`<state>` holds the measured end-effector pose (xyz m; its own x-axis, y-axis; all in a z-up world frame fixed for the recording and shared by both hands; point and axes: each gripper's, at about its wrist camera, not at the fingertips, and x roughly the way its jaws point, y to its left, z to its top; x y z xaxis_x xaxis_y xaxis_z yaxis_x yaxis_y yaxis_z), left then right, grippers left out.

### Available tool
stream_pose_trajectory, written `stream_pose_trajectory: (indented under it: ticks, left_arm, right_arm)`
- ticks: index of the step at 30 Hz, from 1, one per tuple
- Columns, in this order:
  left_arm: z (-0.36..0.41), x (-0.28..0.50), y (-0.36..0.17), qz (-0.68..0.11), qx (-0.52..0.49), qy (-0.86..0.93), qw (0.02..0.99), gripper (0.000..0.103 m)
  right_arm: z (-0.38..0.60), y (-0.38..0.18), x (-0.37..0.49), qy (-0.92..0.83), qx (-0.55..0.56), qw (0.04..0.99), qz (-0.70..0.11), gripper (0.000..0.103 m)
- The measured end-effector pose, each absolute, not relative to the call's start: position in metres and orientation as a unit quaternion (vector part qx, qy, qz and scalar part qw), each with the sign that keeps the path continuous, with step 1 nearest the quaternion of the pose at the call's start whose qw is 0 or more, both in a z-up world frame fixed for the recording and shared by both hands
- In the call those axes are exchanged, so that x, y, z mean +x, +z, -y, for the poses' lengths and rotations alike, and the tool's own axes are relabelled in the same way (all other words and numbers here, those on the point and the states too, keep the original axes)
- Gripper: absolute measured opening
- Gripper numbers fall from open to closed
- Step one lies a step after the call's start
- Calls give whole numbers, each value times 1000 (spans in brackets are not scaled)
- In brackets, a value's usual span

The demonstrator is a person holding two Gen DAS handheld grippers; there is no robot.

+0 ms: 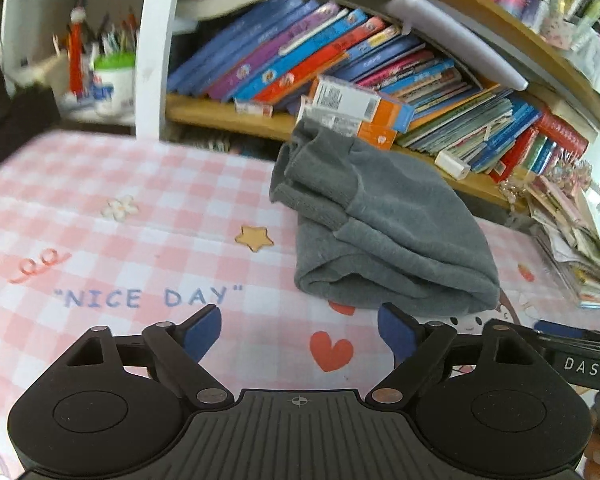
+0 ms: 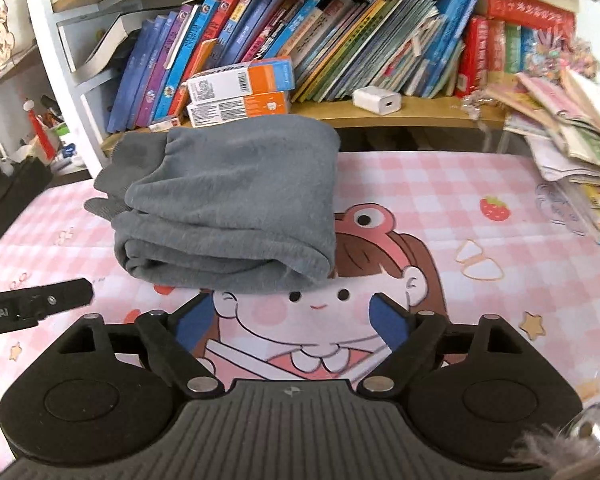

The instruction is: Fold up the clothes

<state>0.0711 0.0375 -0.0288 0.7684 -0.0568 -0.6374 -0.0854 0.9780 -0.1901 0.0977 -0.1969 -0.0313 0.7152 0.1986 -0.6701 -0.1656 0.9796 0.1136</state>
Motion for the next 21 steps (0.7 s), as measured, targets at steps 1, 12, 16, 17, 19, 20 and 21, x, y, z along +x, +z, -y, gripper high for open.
stream_pose_trajectory:
  ticks: [1,12,16,17,19,20,21]
  left_arm:
    - [-34,68,-28,-334,-94,12,938,94]
    - [-18,49,-26,-320,-41,33,946,100]
    - [-17,44,-24,-316,-32,39,948,102]
    - [-16,42,-23,-313,-27,41,949,103]
    - [-14,39,-21,-306,-17,43,951,103]
    - [-13,38,-20,-304,-13,43,952,103]
    - [-13,37,-19,-302,-11,42,952,103]
  right_arm:
    - [196,-32,94,91,16,927,-363,93]
    - [189,-33,67,76,-11,933,-352,99]
    - [188,-32,63,75,-12,933,-352,99]
    - [188,-32,62,74,-12,933,-351,99]
    - [188,-30,60,73,-12,935,-348,100]
    - [189,-29,59,73,-12,935,-347,100]
    - [189,-29,58,73,-12,935,-346,100]
